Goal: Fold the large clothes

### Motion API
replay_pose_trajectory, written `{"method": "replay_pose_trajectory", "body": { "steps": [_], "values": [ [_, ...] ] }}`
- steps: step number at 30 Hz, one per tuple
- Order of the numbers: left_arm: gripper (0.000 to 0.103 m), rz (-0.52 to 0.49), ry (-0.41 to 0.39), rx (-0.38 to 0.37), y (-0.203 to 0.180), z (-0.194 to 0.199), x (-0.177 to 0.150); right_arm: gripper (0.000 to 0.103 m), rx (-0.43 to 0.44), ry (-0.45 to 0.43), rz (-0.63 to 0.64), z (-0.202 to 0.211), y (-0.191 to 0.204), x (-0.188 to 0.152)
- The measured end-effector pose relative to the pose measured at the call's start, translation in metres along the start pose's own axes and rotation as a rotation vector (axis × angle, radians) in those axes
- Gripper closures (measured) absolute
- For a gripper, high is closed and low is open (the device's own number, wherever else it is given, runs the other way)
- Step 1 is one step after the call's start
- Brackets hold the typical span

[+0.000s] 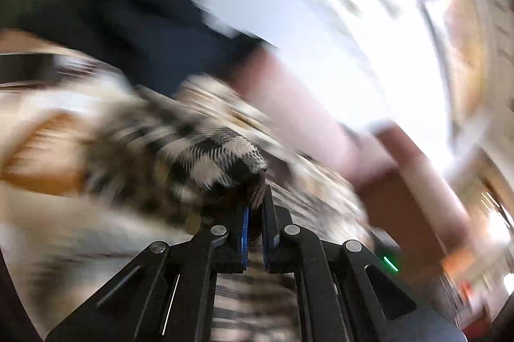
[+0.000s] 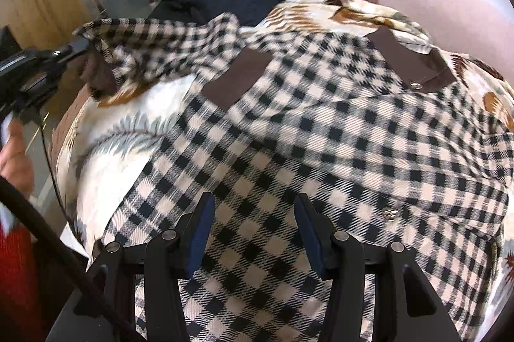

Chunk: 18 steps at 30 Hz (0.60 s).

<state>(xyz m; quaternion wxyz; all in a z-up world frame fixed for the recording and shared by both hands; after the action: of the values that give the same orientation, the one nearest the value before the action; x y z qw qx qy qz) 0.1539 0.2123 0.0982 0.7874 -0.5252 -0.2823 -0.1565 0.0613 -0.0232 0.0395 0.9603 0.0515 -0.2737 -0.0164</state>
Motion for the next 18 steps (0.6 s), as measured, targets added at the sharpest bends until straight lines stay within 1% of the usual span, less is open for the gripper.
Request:
{"method": "replay_pose_trajectory", "body": {
  "steps": [1,2,3,4,5,6,7,9,10,12,15,18],
  "values": [
    [0.096,-0.031,0.063,-0.054,-0.014,-0.017,-0.007,0.047,-0.008,-0.007,-0.025,0.002,-0.007,0.002],
    [0.089,-0.065,0.119,-0.076,-0.025,-0.031,-0.015,0.047,-0.012,-0.012,-0.045,0.003,-0.013,0.004],
    [0.076,-0.113,0.175,-0.068,-0.036,-0.044,-0.024,0.047,-0.017,-0.016,-0.071,0.004,-0.021,0.006],
    [0.068,-0.142,0.193,-0.049,-0.040,-0.049,-0.028,0.047,-0.020,-0.020,-0.093,0.005,-0.027,0.008],
    [0.052,-0.156,0.191,-0.032,-0.041,-0.050,-0.029,0.047,-0.022,-0.024,-0.116,0.007,-0.035,0.009],
    [0.043,-0.149,0.176,-0.023,-0.038,-0.048,-0.028,0.047,-0.022,-0.028,-0.125,0.009,-0.038,0.010],
    [0.042,-0.119,0.160,-0.028,-0.033,-0.044,-0.025,0.047,-0.023,-0.034,-0.131,0.011,-0.041,0.011],
    [0.041,-0.021,0.123,-0.053,-0.015,-0.034,-0.017,0.047,-0.018,-0.046,-0.122,0.015,-0.042,0.014],
    [0.040,0.027,0.095,-0.048,-0.004,-0.028,-0.013,0.047,-0.013,-0.052,-0.115,0.017,-0.041,0.015],
    [0.039,0.120,0.019,-0.004,0.021,-0.014,-0.003,0.046,-0.008,-0.060,-0.096,0.018,-0.036,0.015],
    [0.039,0.240,-0.065,0.026,0.054,0.004,0.005,0.040,-0.013,-0.046,-0.068,0.009,-0.028,0.016],
    [0.039,0.311,-0.118,0.048,0.072,0.012,0.011,0.040,-0.031,-0.003,-0.059,-0.012,-0.027,0.016]
  ]
}}
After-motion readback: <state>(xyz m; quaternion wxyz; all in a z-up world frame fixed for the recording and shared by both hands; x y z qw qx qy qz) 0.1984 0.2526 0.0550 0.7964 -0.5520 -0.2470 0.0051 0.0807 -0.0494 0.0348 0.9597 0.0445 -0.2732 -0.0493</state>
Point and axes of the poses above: each gripper's, at about its wrist camera, not at the fingertips, and z roughly against the way its jaws point, y to its left, x to its top, the point moved 3 cm from there along -z, roughly the way its jaws point, and after that the axes turned 6 degrees about -x, right-handed, at the moved point
